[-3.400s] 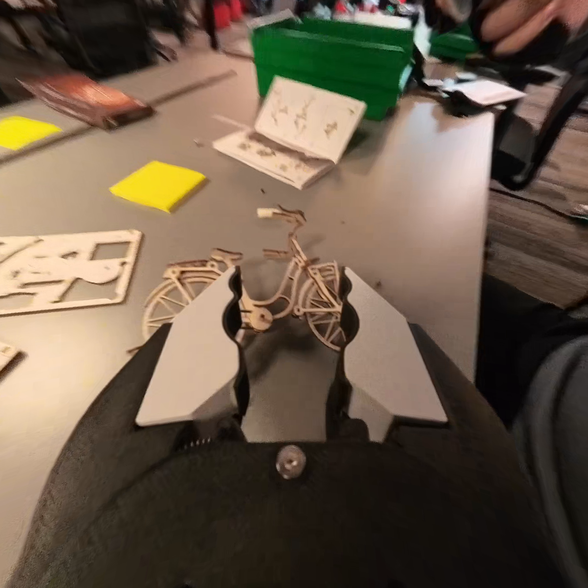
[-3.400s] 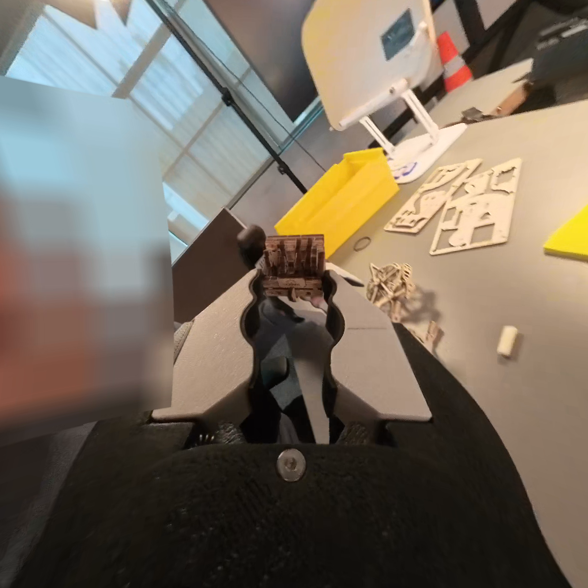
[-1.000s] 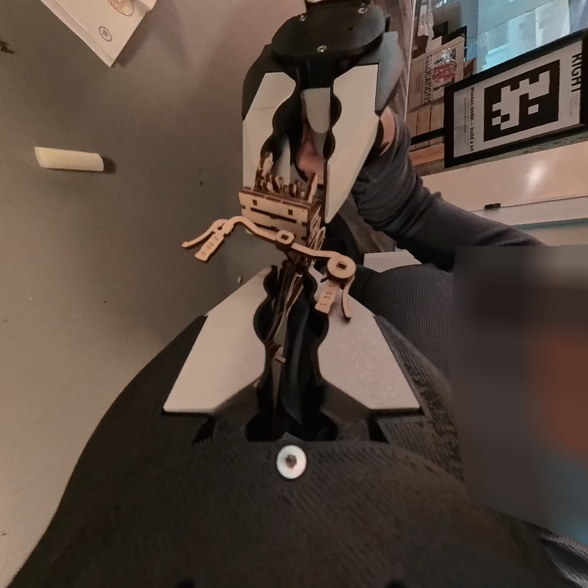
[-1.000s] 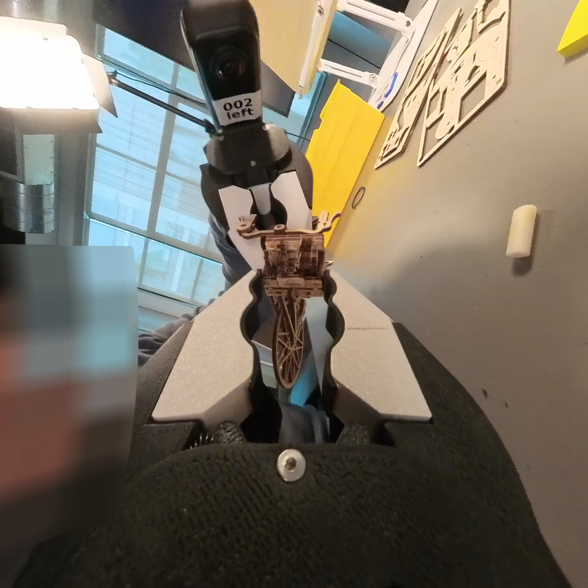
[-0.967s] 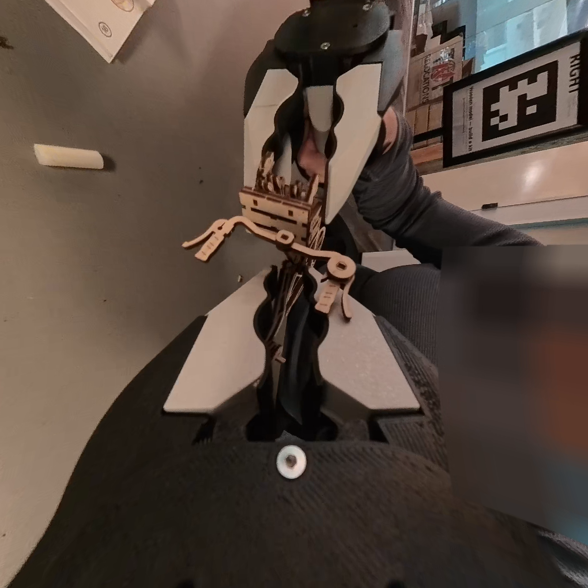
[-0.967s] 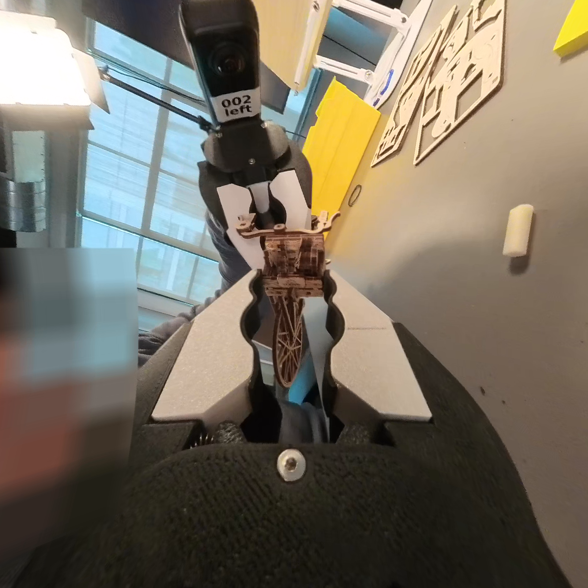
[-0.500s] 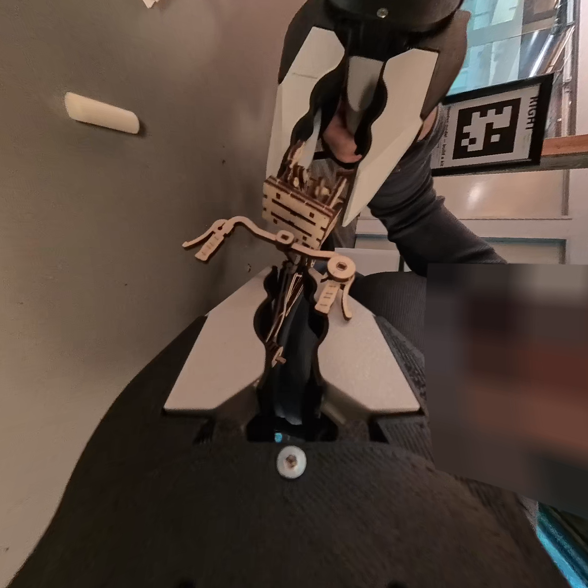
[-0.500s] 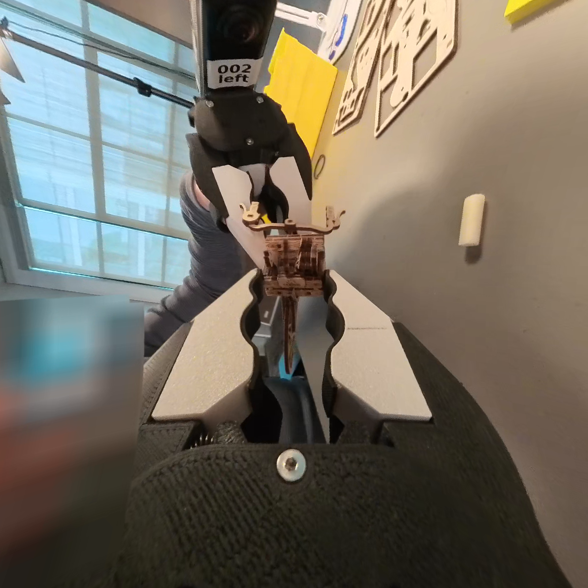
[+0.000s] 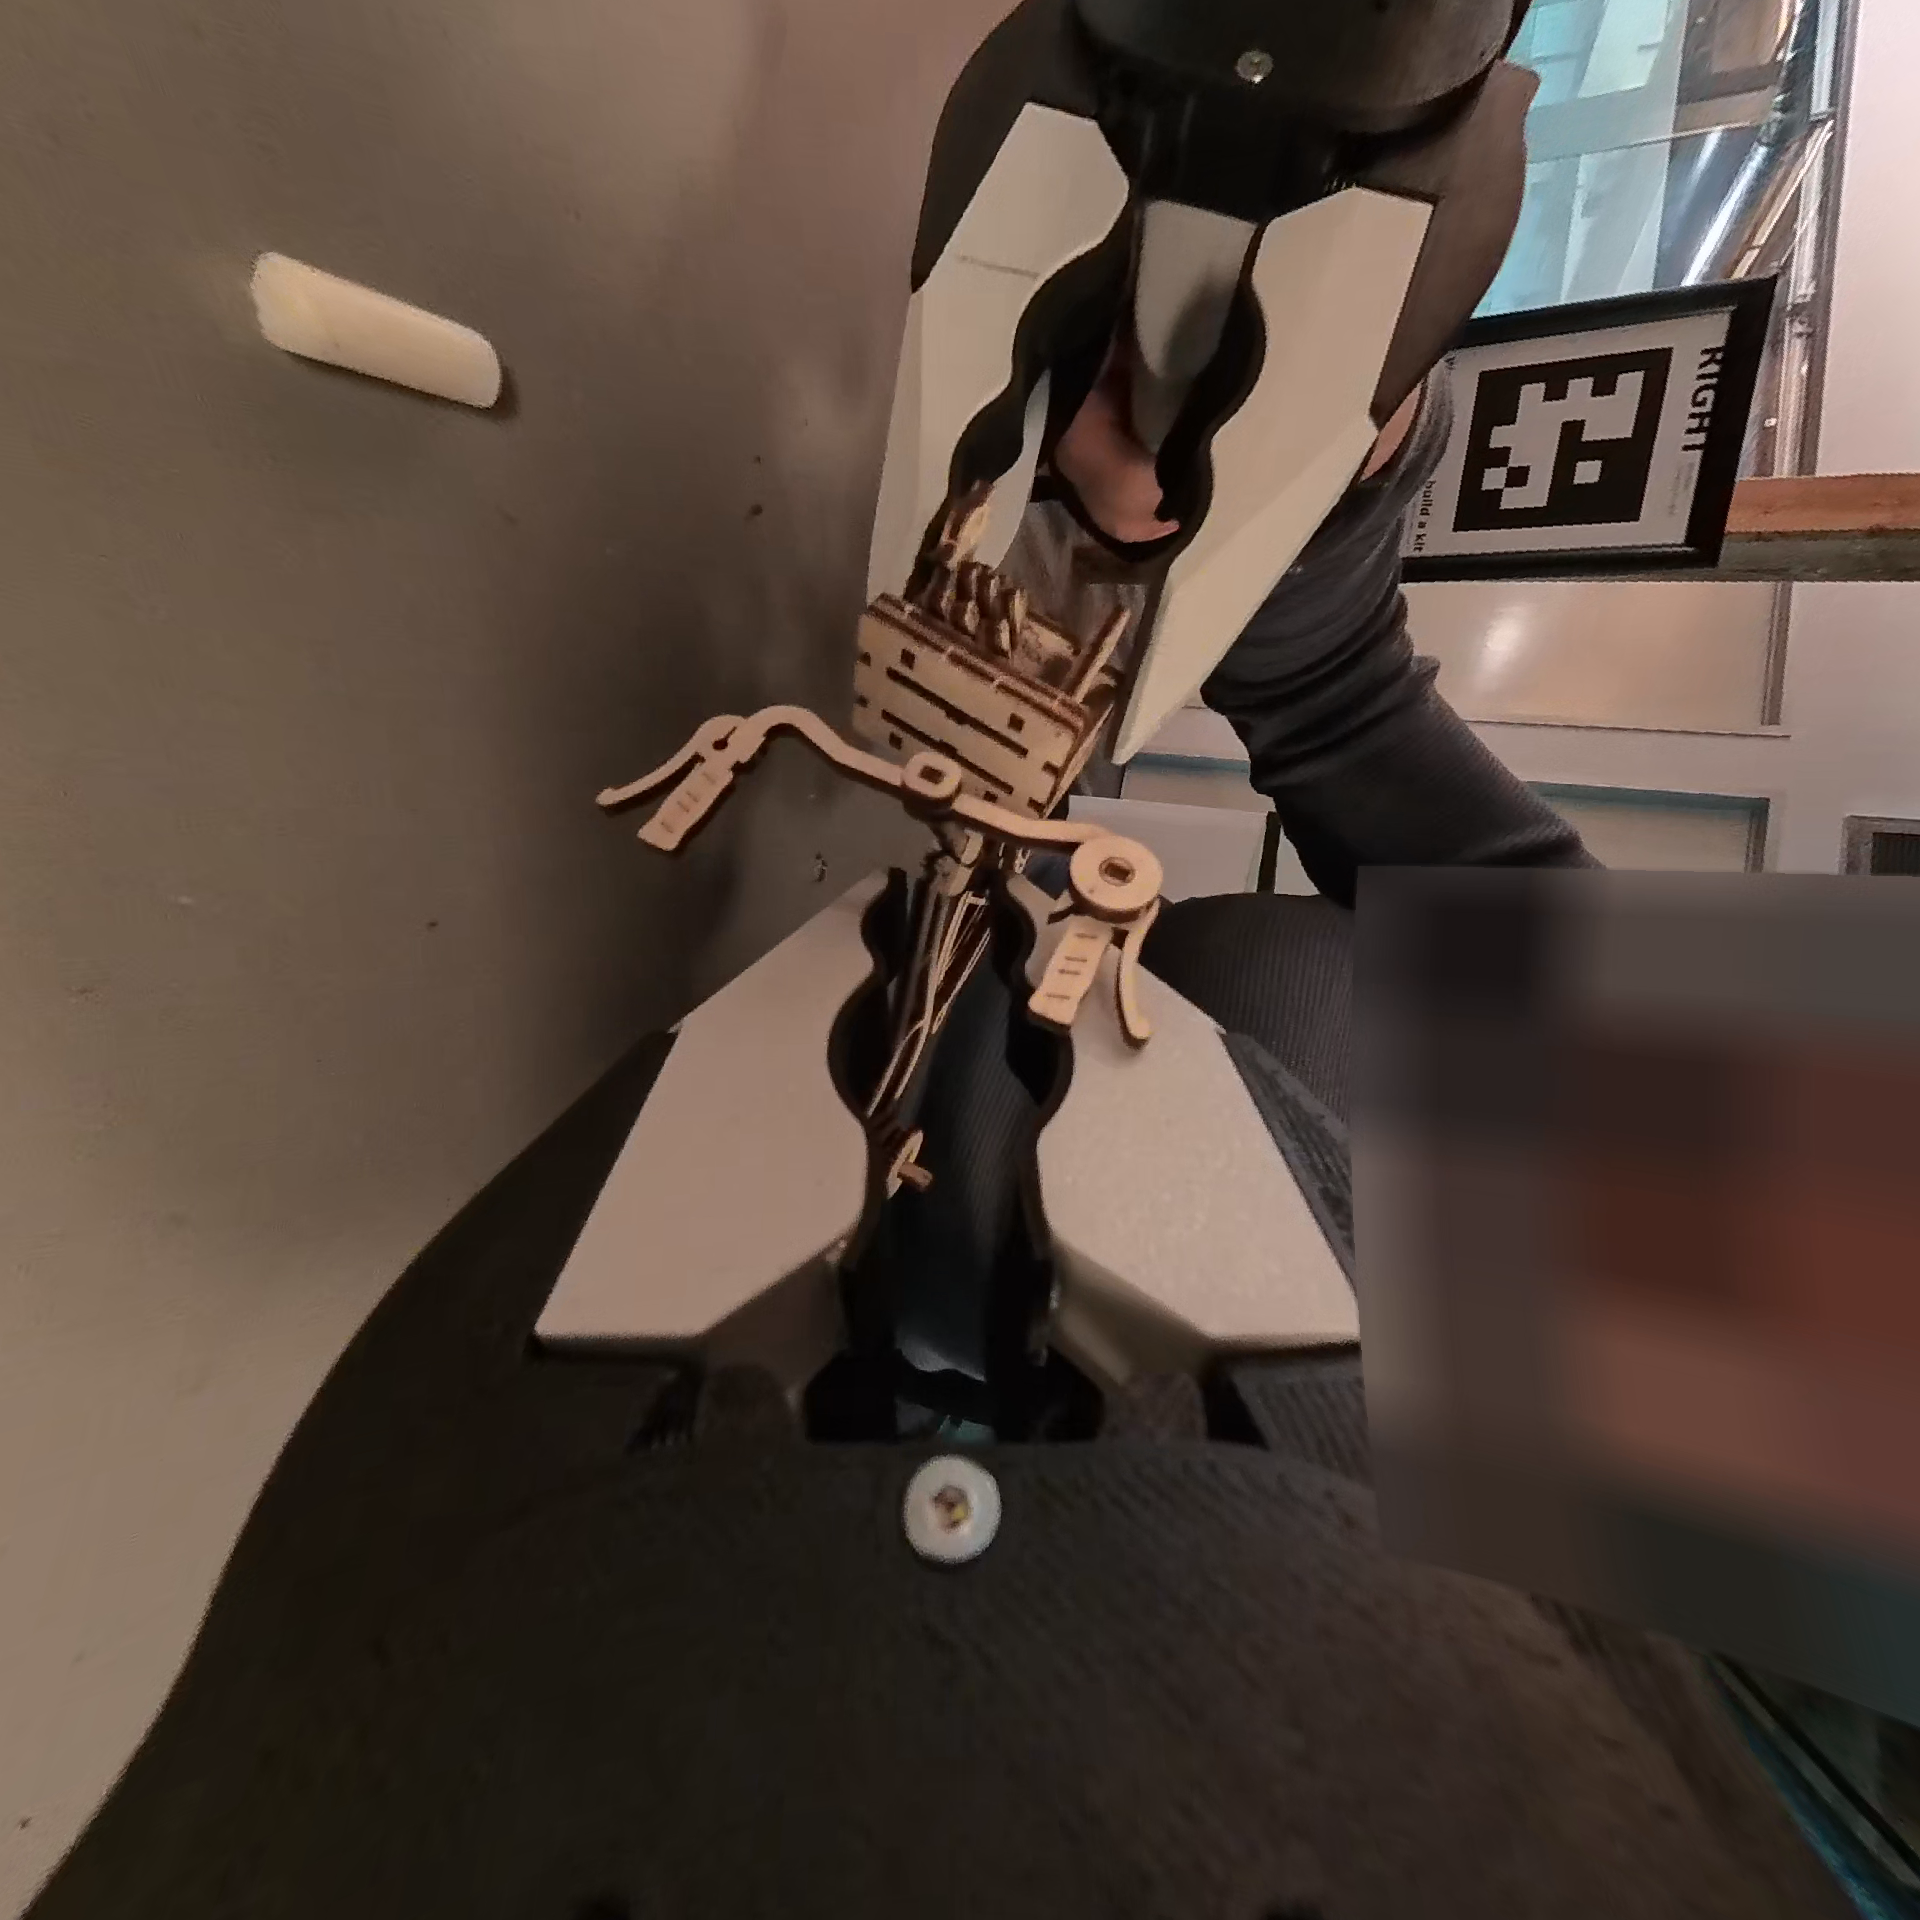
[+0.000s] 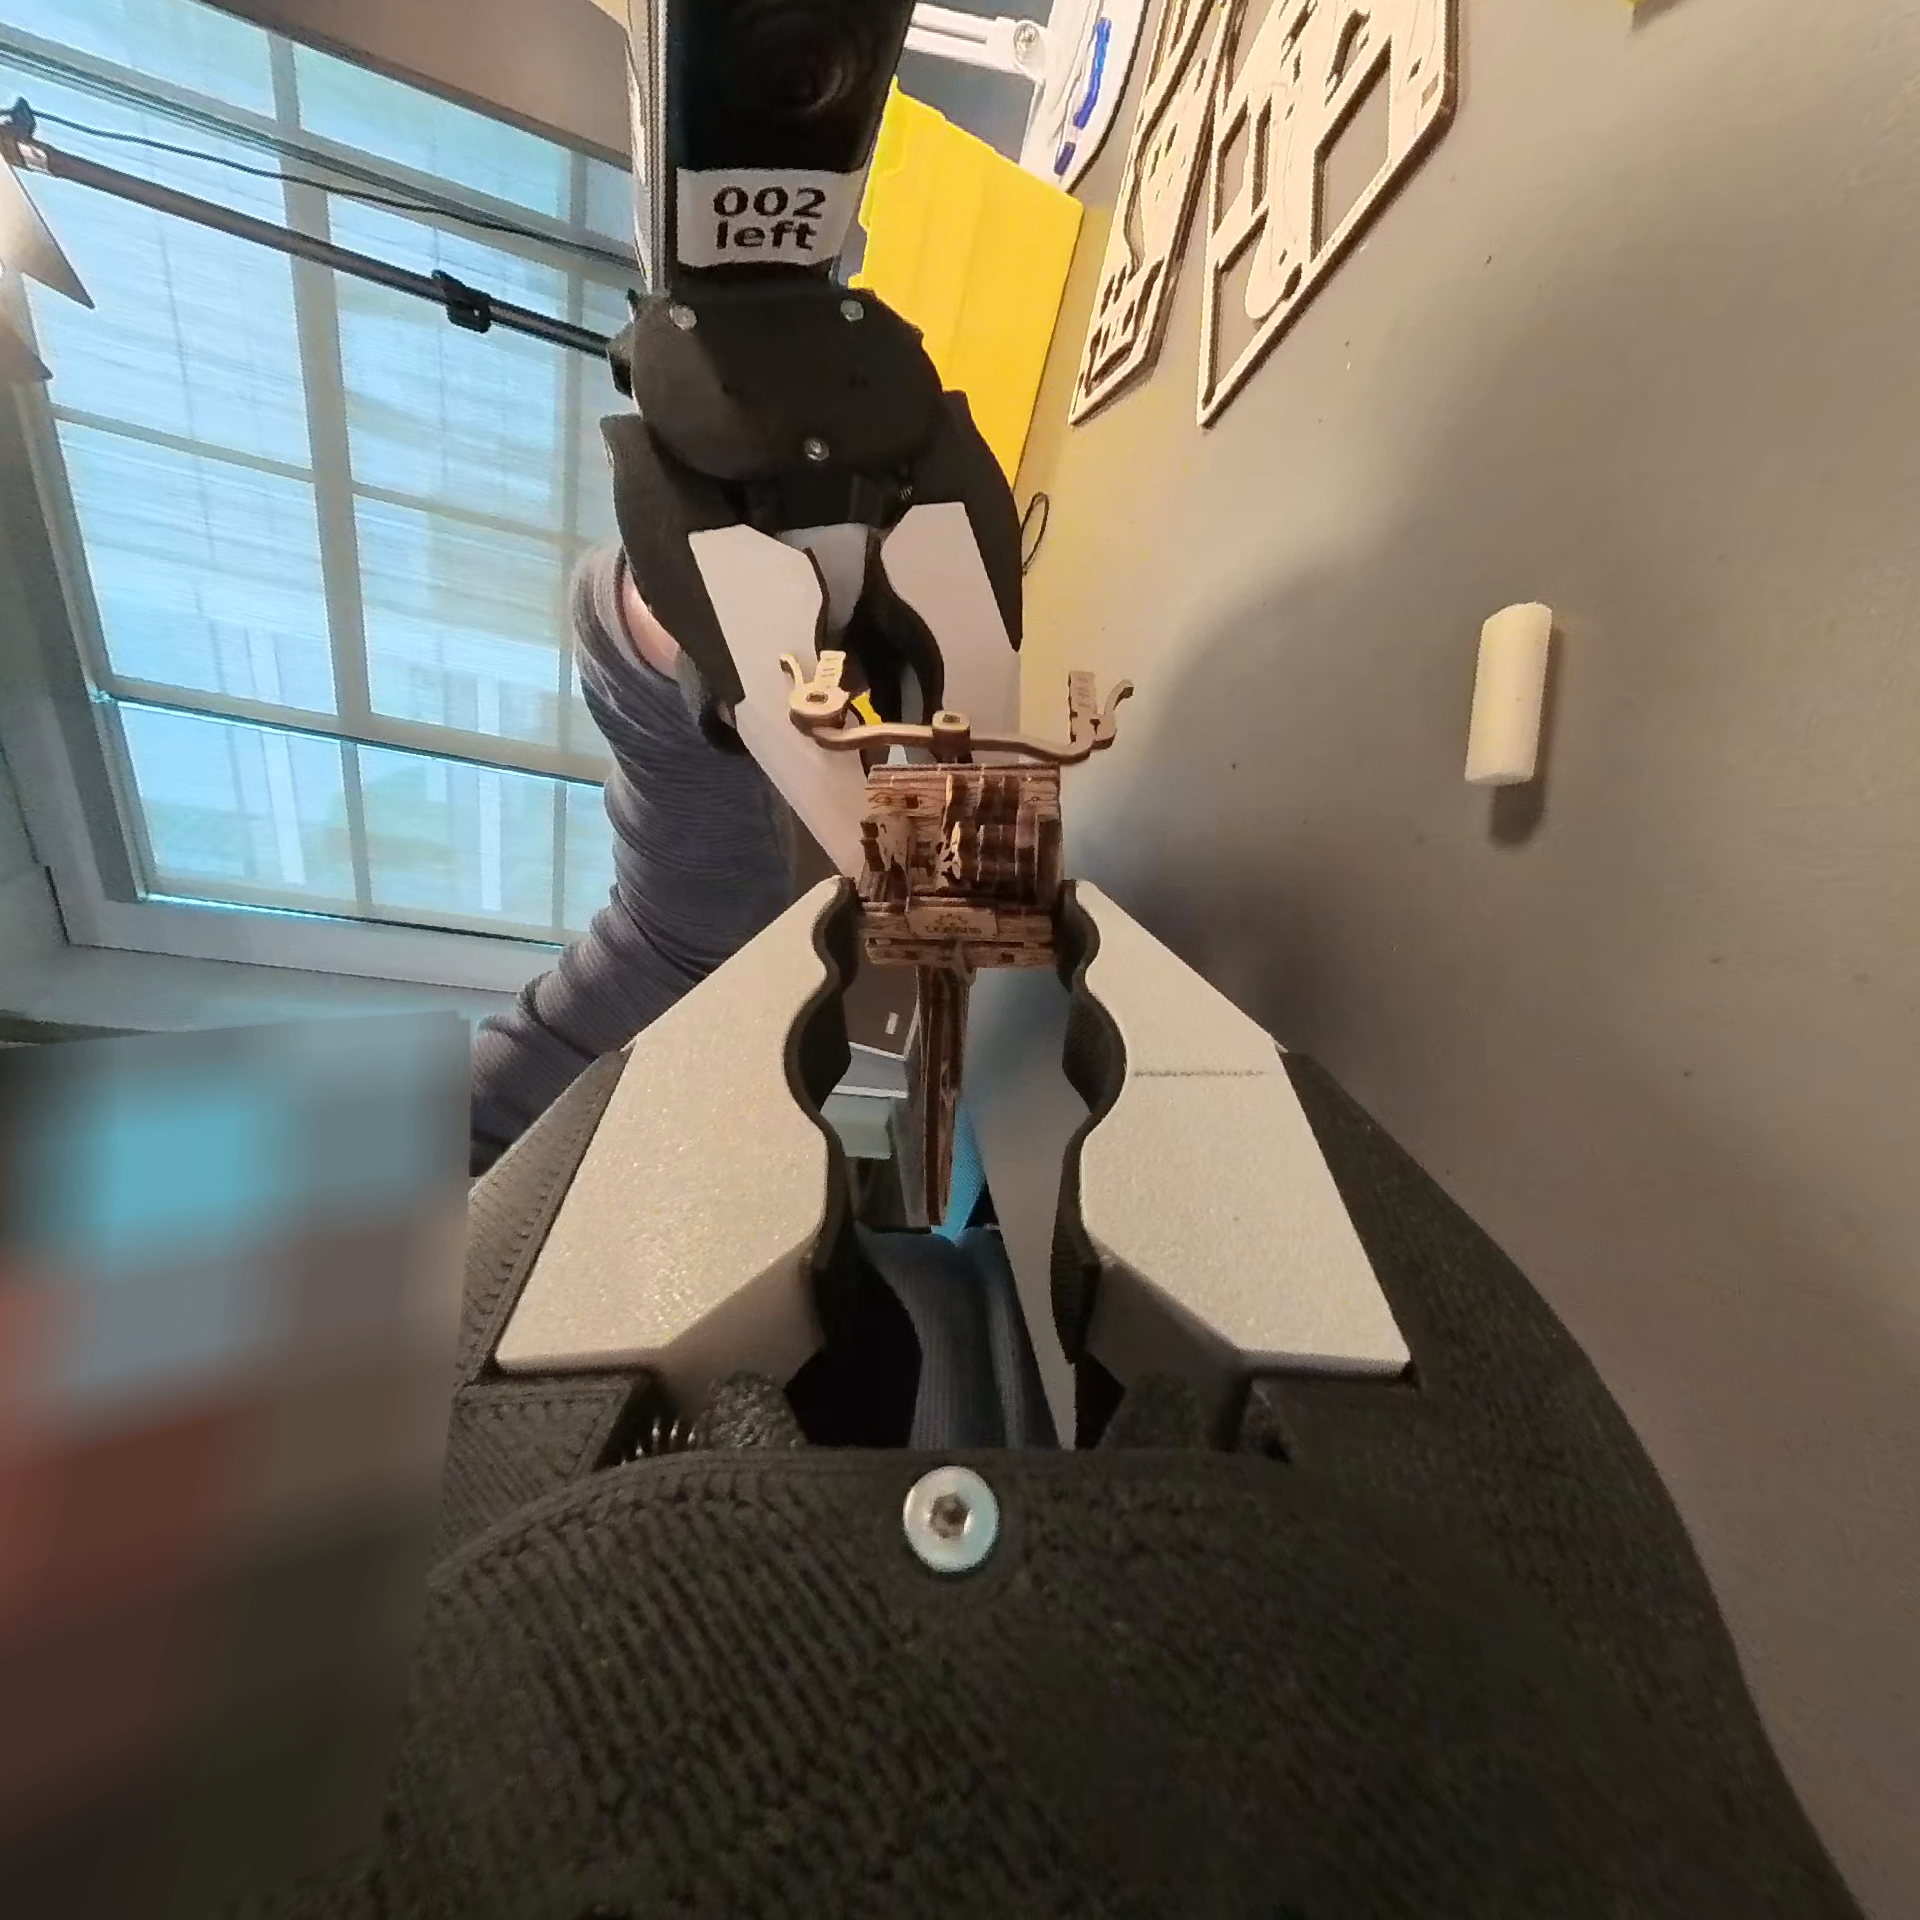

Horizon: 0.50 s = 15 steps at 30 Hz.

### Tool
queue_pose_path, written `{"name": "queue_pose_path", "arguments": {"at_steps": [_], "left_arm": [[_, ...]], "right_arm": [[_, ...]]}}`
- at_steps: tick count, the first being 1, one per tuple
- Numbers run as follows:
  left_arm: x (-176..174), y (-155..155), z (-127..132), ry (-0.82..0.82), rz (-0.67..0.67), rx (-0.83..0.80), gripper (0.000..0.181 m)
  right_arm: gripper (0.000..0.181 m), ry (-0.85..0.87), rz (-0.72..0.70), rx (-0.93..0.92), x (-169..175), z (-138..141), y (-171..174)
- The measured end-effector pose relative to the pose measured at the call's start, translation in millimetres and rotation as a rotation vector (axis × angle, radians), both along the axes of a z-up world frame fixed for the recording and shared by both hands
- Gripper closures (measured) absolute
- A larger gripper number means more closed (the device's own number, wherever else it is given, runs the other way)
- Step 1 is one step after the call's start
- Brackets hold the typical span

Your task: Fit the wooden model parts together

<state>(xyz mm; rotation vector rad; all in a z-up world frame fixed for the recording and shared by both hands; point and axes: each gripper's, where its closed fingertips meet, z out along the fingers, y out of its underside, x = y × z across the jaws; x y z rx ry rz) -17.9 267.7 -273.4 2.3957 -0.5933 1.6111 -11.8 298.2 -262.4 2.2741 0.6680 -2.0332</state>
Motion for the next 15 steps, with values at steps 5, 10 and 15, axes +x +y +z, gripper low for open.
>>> {"name": "queue_pose_path", "arguments": {"at_steps": [5,10,15], "left_arm": [[0.4,0.0,-1.8,0.002,0.0,-0.001,0.167],[0.6,-0.2,-4.2,0.01,-0.004,-0.009,0.167],[1.0,-0.4,-8.7,0.036,-0.012,-0.012,0.167]], "right_arm": [[0.145,0.002,0.005,0.02,0.8,-2.0,-1.1],[0.145,-0.009,0.016,0.042,1.8,-4.7,-3.0],[0.145,-0.029,0.023,0.058,2.9,-9.6,-3.2]]}}
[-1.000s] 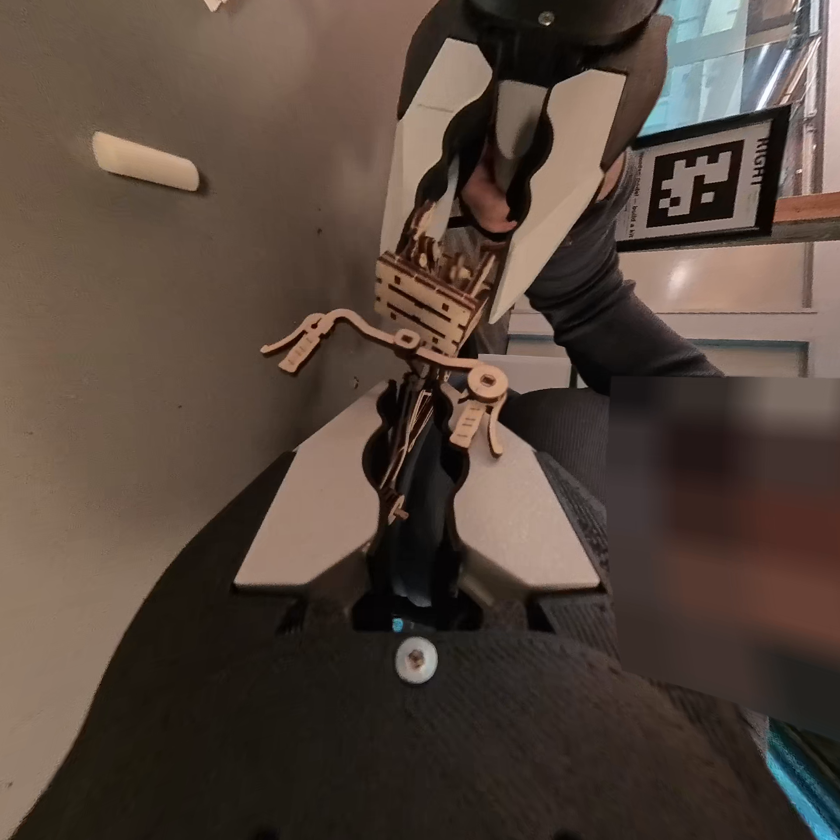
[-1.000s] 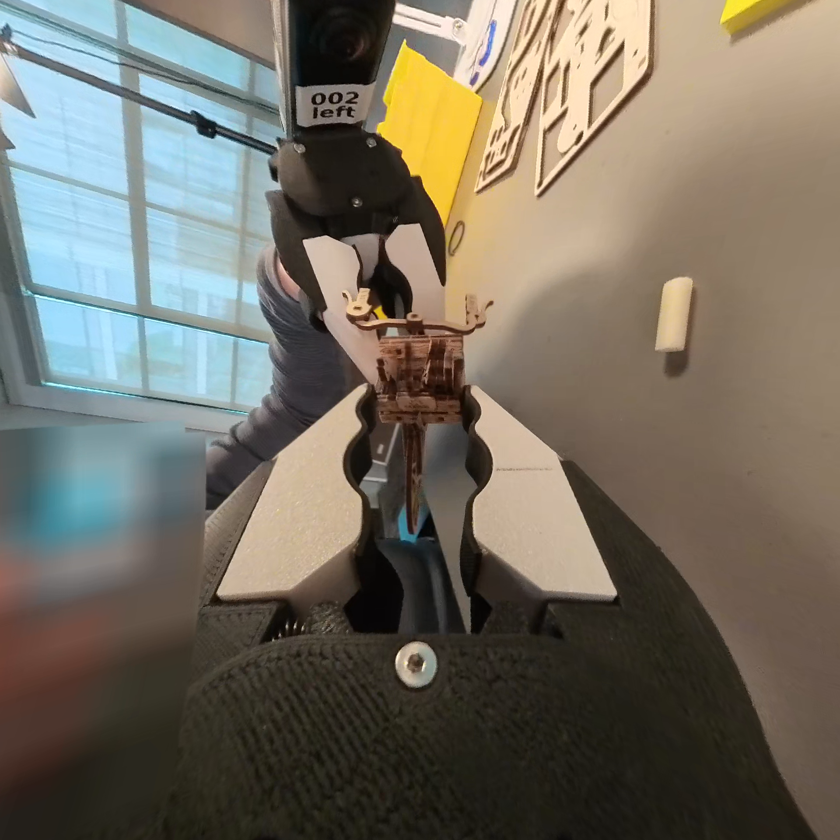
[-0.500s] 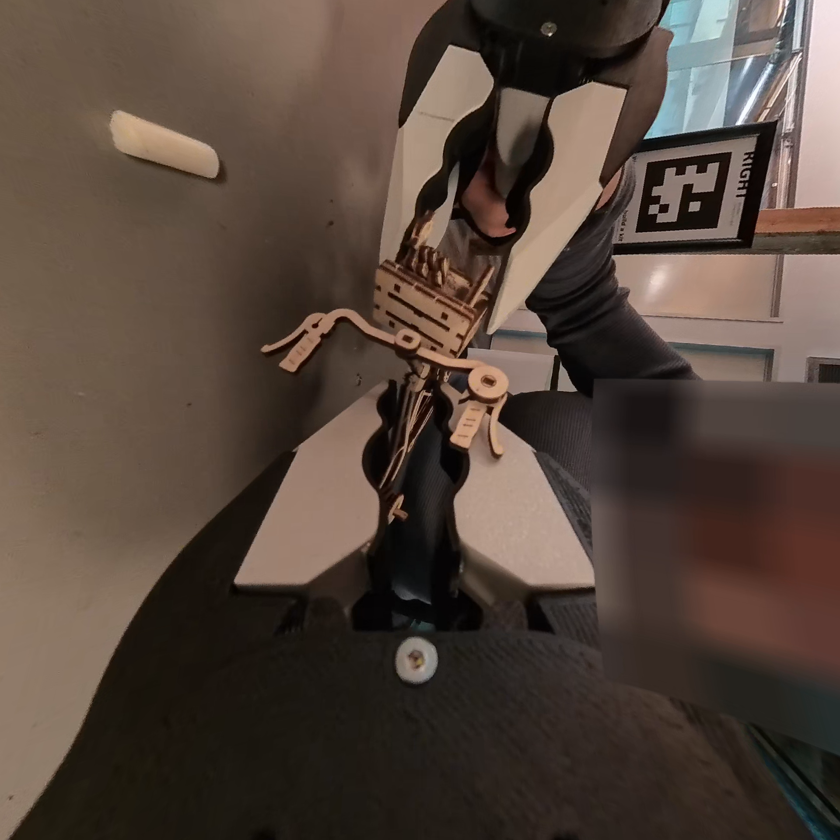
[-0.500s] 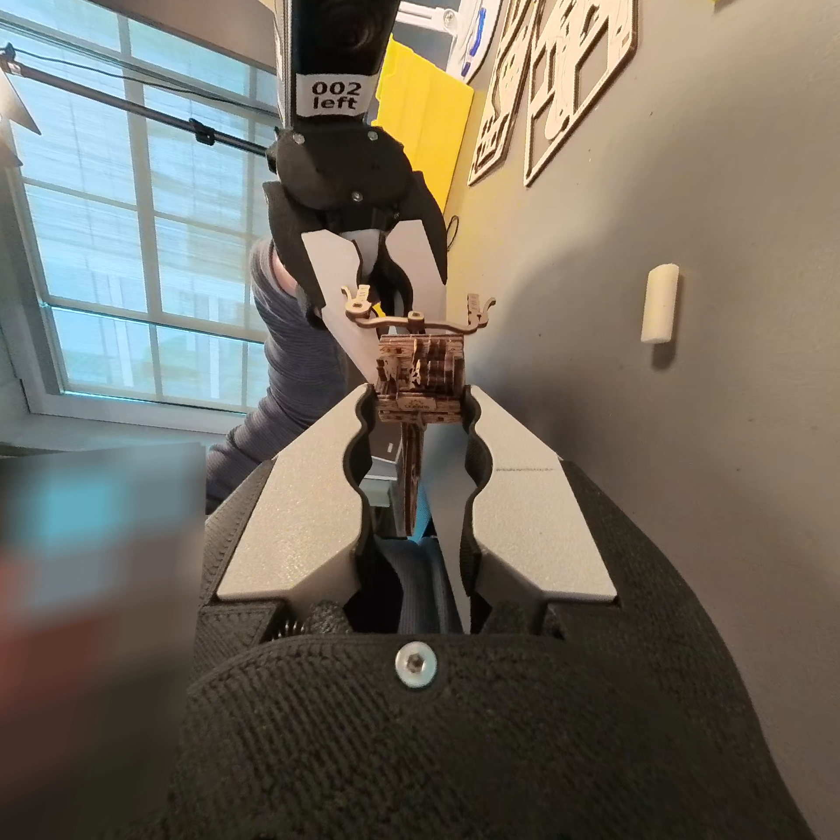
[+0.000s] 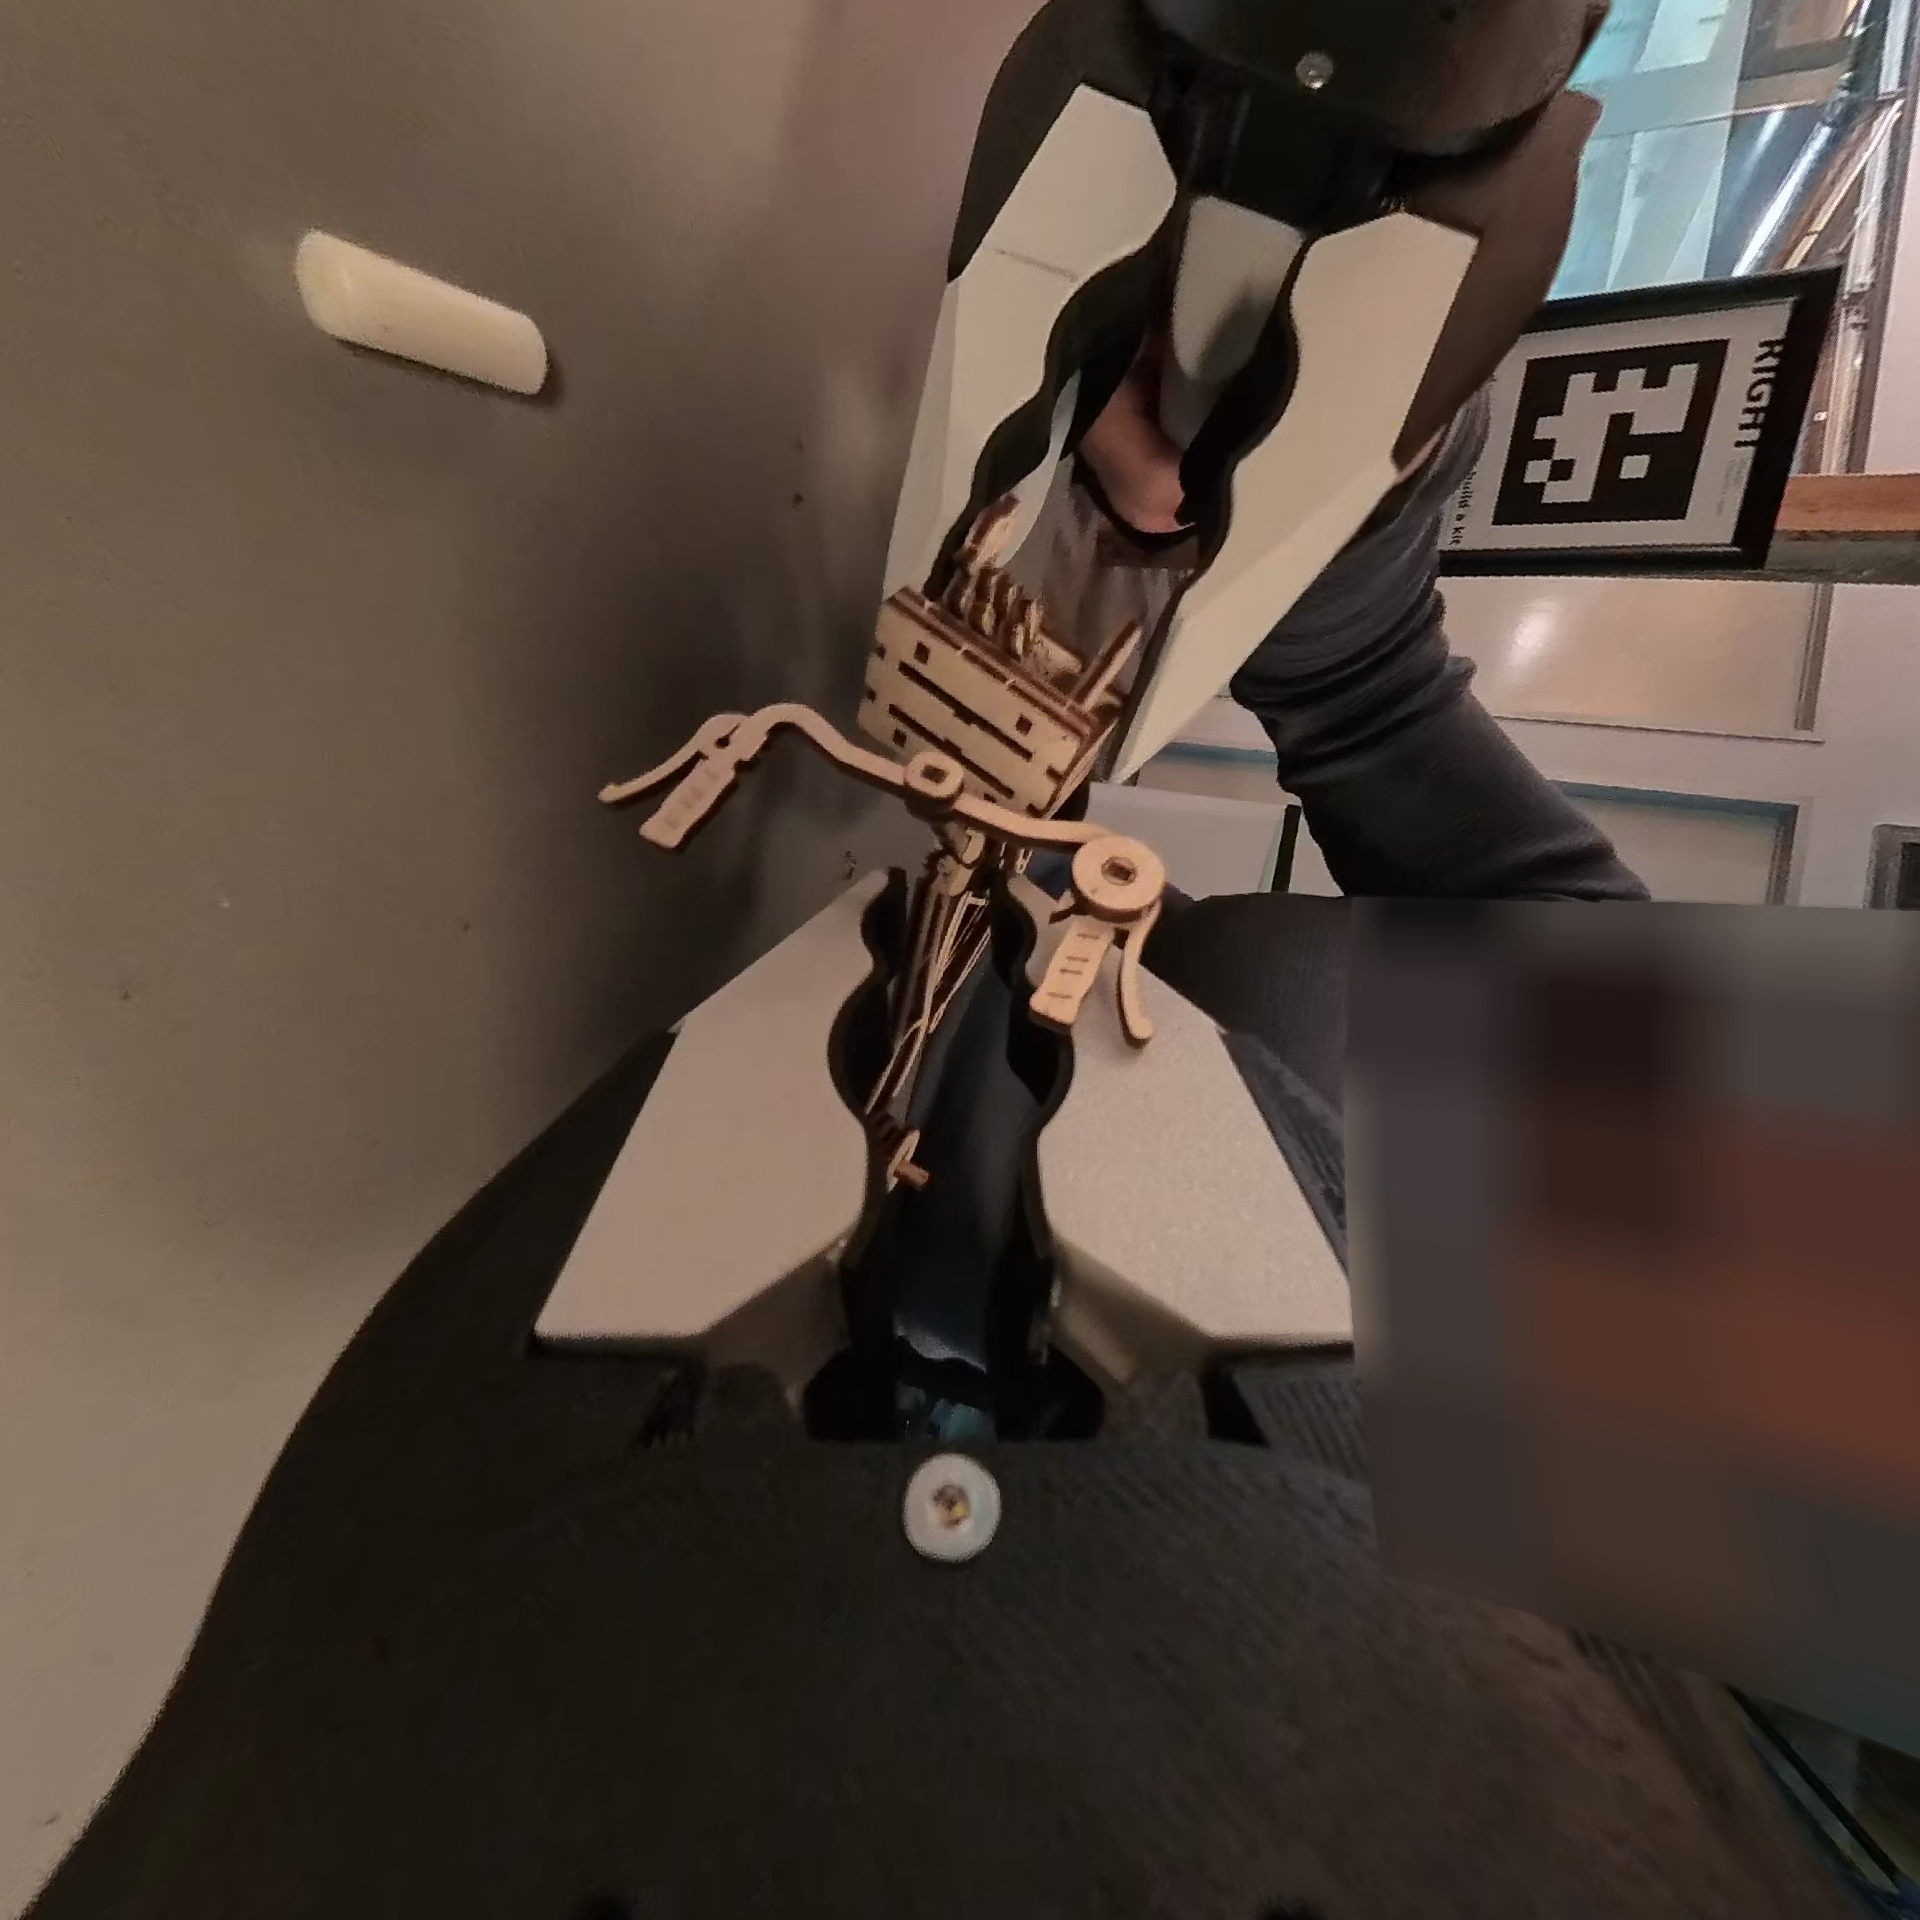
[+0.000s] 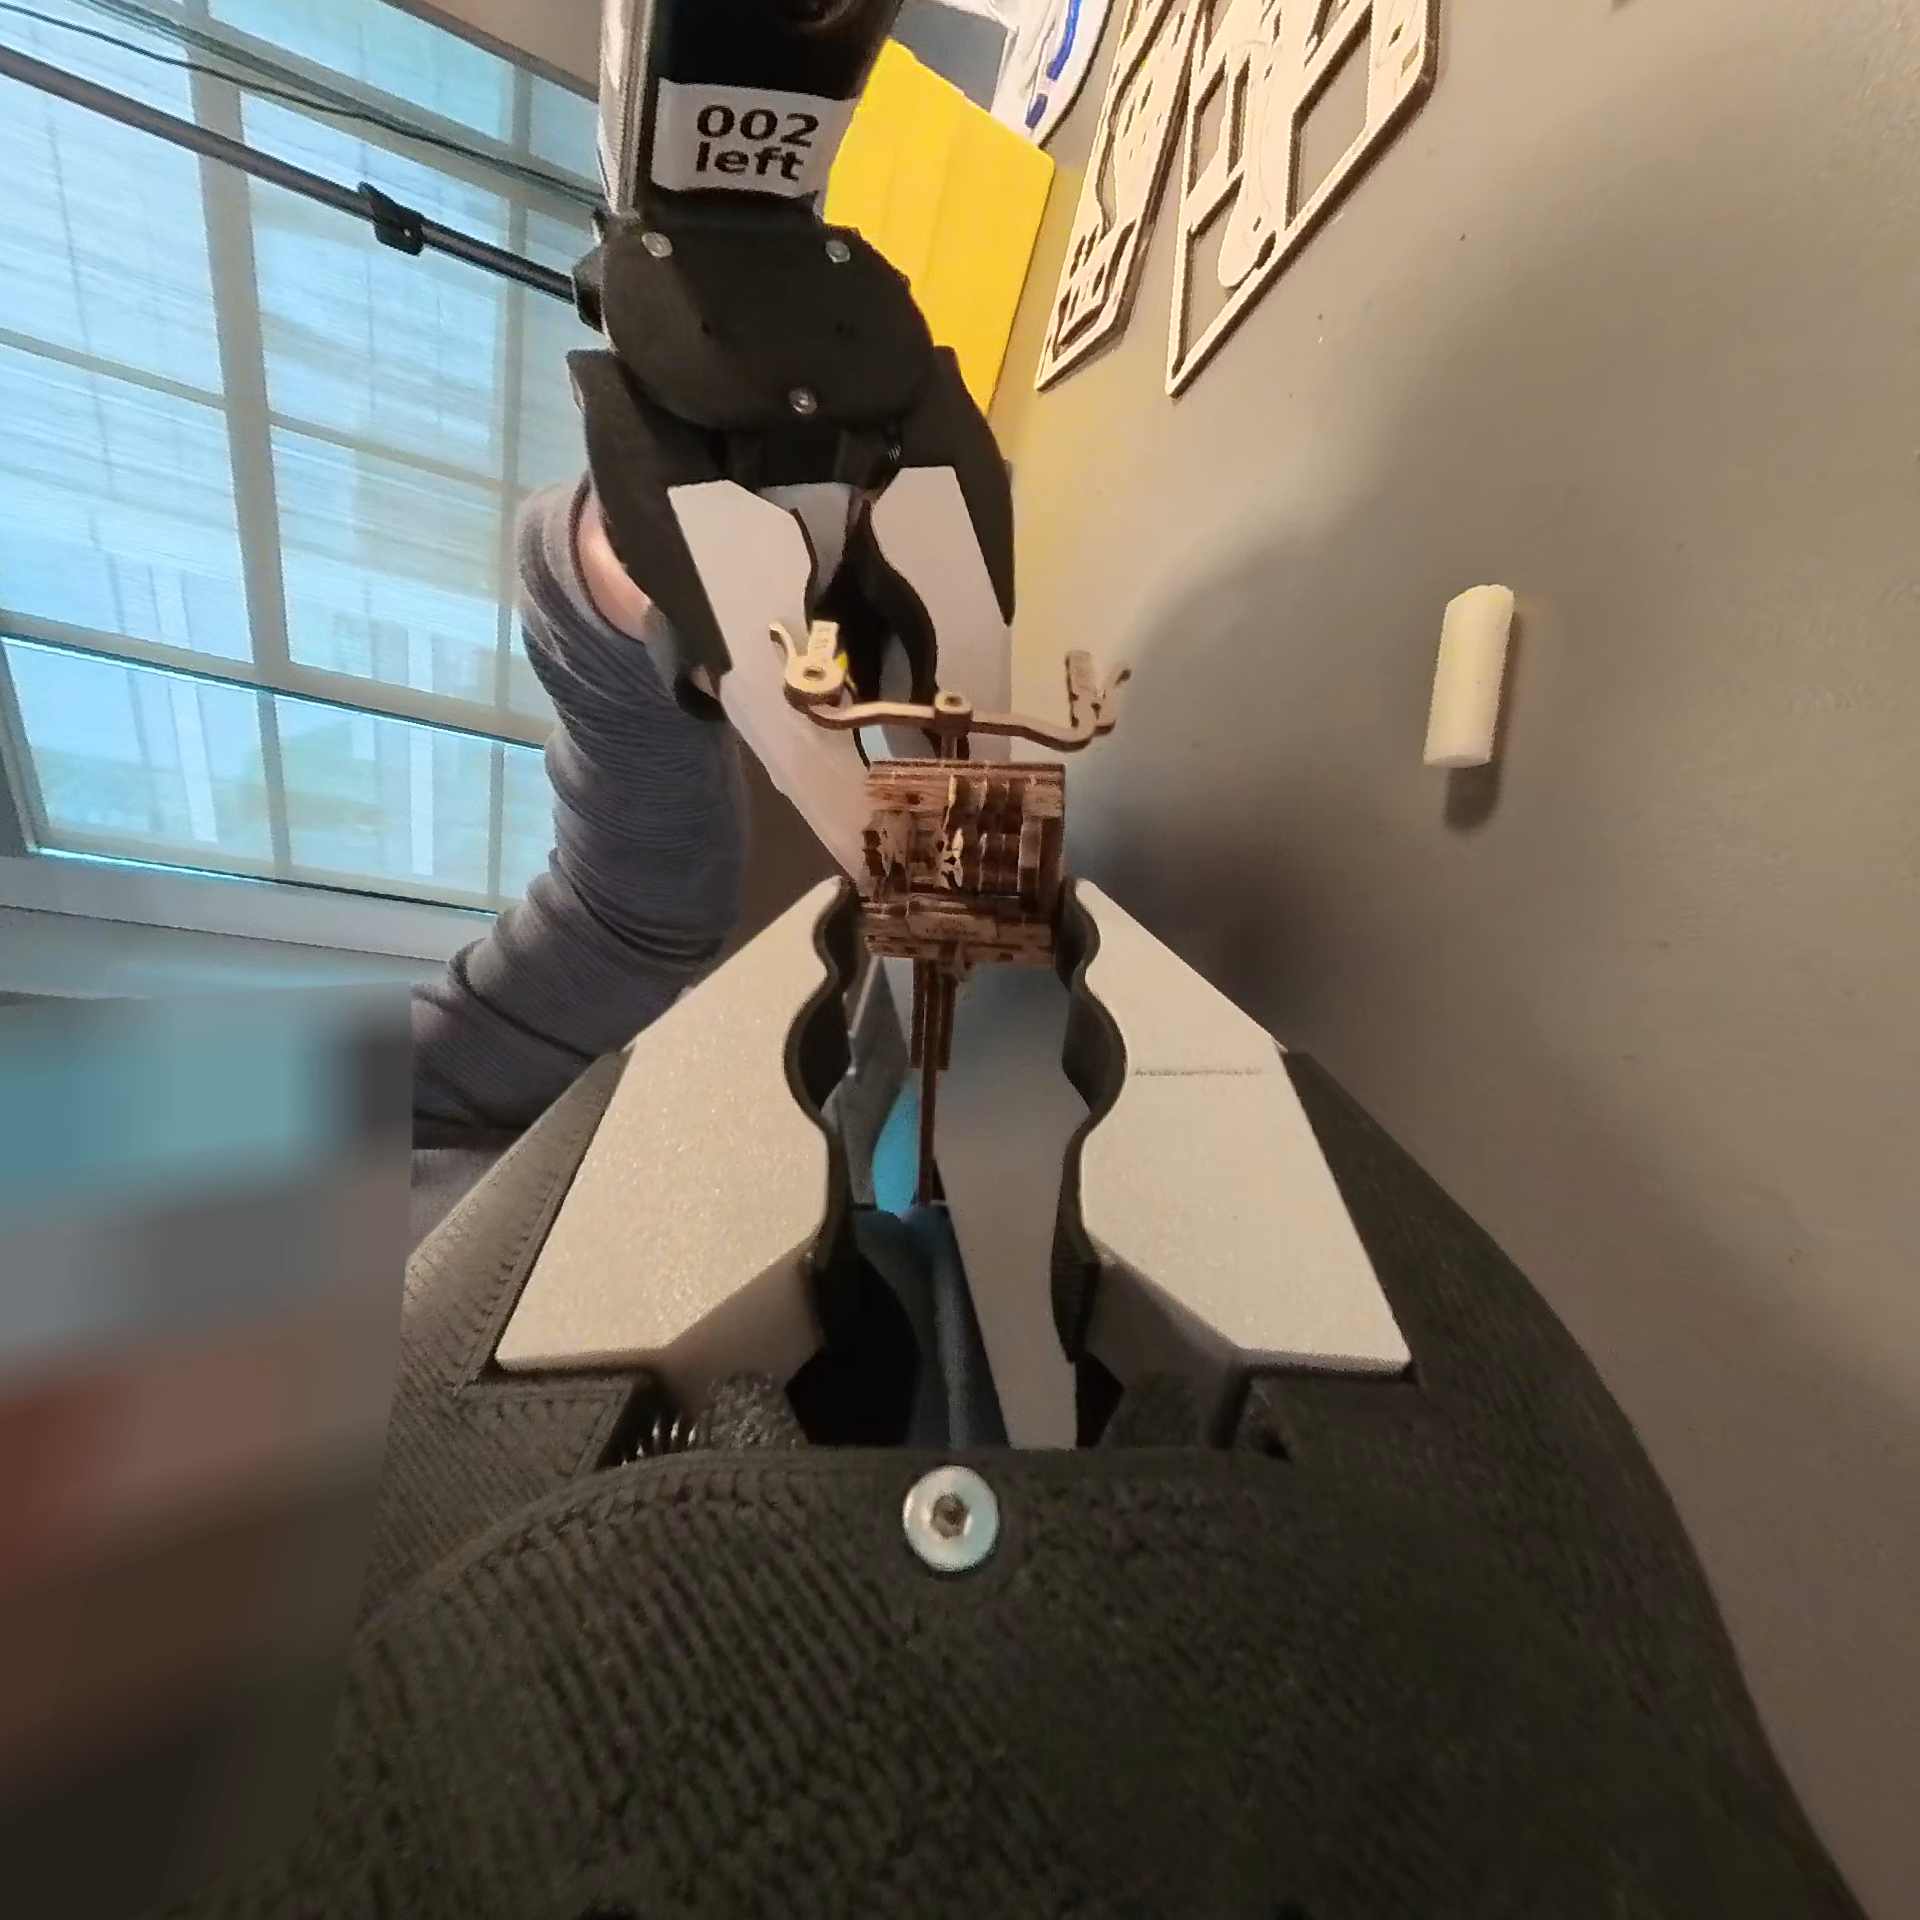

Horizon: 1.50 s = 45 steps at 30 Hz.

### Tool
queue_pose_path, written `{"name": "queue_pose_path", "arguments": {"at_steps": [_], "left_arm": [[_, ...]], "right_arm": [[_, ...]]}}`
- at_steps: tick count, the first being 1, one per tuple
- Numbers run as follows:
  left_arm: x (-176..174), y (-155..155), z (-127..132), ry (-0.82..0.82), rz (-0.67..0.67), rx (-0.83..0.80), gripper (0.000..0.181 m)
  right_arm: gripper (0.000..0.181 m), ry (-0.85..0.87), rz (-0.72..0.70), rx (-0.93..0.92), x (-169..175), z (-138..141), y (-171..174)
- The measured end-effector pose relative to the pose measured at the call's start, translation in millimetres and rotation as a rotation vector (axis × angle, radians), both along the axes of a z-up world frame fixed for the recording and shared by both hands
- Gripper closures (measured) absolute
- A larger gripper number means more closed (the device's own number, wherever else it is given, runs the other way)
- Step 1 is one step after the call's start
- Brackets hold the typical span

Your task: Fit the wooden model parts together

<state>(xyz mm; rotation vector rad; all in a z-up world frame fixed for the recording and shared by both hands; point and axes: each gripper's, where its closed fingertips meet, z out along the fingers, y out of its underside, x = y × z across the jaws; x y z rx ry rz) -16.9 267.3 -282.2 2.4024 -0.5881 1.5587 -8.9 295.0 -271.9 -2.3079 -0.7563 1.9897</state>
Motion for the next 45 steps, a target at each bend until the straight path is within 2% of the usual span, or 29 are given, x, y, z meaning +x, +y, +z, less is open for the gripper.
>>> {"name": "queue_pose_path", "arguments": {"at_steps": [12,17,22,27,30,33,41,45], "left_arm": [[1.6,-1.1,-12.9,0.033,-0.004,-0.014,0.167],[-5.3,7.4,-36.1,0.155,0.033,0.06,0.165],[-0.4,11.6,-34.2,0.117,0.074,0.061,0.161],[-0.6,24.2,-26.6,0.084,0.164,0.125,0.144],[-3.8,31.7,-26.9,0.101,0.209,0.21,0.139],[-6.2,30.8,-26.8,0.137,0.176,0.322,0.137],[-0.9,20.1,-6.2,0.125,-0.014,0.864,0.13],[4.1,15.8,4.8,0.066,-0.066,1.054,0.128]], "right_arm": [[0.145,-0.053,0.006,0.072,2.5,-13.9,-0.8],[0.146,-0.051,-0.067,0.098,8.9,-20.5,11.5],[0.145,-0.037,-0.125,0.134,15.7,-22.4,19.6],[0.145,-0.015,-0.163,0.157,22.1,-20.5,25.3],[0.146,0.006,-0.185,0.163,25.3,-18.7,29.1],[0.145,0.029,-0.194,0.155,26.6,-16.9,31.1],[0.146,0.074,-0.172,0.189,25.1,-8.8,27.5],[0.146,0.087,-0.169,0.183,23.7,-7.6,27.9]]}}
